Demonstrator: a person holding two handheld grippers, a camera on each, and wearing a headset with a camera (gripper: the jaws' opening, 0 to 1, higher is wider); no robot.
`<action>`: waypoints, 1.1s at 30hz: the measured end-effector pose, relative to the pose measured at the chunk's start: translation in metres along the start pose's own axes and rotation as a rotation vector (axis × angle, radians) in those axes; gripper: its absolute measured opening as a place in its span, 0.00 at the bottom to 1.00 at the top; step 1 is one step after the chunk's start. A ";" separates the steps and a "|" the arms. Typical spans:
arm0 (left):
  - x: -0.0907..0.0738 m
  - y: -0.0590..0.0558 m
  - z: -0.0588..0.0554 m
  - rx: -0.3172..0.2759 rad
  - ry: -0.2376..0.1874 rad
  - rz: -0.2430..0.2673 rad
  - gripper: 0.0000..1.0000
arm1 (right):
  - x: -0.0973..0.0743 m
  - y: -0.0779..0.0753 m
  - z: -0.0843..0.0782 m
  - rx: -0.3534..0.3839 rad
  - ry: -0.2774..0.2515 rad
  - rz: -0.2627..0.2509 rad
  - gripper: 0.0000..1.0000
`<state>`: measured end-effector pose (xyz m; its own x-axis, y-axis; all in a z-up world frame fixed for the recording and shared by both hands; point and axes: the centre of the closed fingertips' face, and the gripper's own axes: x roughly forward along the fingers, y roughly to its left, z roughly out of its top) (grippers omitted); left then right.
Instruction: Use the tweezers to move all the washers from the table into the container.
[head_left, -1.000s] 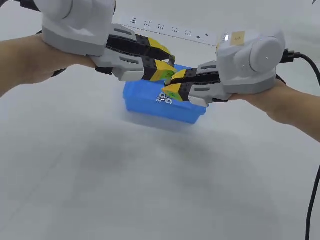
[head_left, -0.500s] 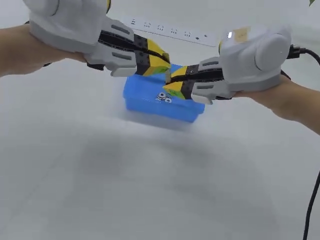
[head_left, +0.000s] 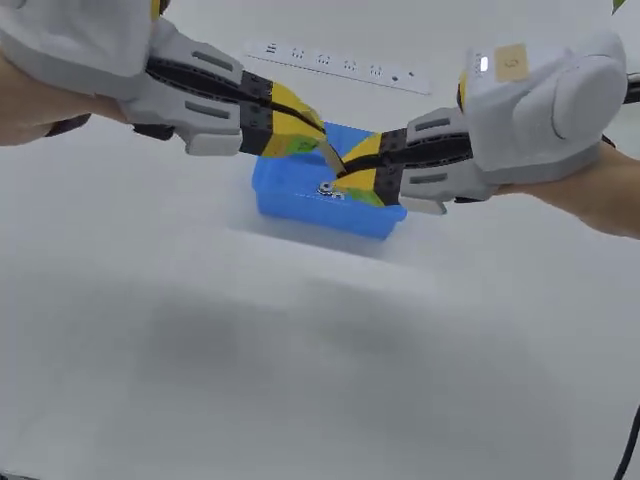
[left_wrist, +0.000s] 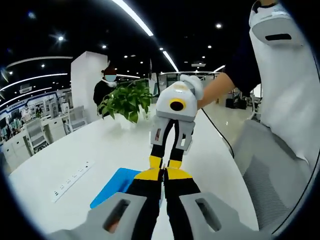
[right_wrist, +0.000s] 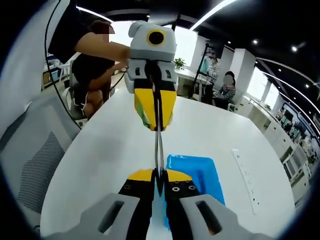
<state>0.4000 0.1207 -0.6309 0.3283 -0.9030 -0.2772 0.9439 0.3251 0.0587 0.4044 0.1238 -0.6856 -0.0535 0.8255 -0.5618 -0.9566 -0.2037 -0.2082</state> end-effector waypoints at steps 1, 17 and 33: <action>-0.001 -0.002 -0.001 0.000 0.006 -0.002 0.05 | 0.000 0.003 0.001 -0.002 0.003 0.006 0.08; 0.001 -0.028 -0.019 0.015 0.110 -0.044 0.05 | -0.009 0.024 -0.011 -0.001 0.053 0.054 0.08; 0.023 -0.033 -0.091 -0.059 0.209 -0.065 0.05 | 0.016 0.037 -0.062 0.040 0.164 0.130 0.08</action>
<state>0.3735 0.1146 -0.7271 0.2458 -0.8469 -0.4715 0.9571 0.2890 -0.0200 0.3858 0.0965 -0.7519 -0.1330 0.6961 -0.7055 -0.9555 -0.2791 -0.0953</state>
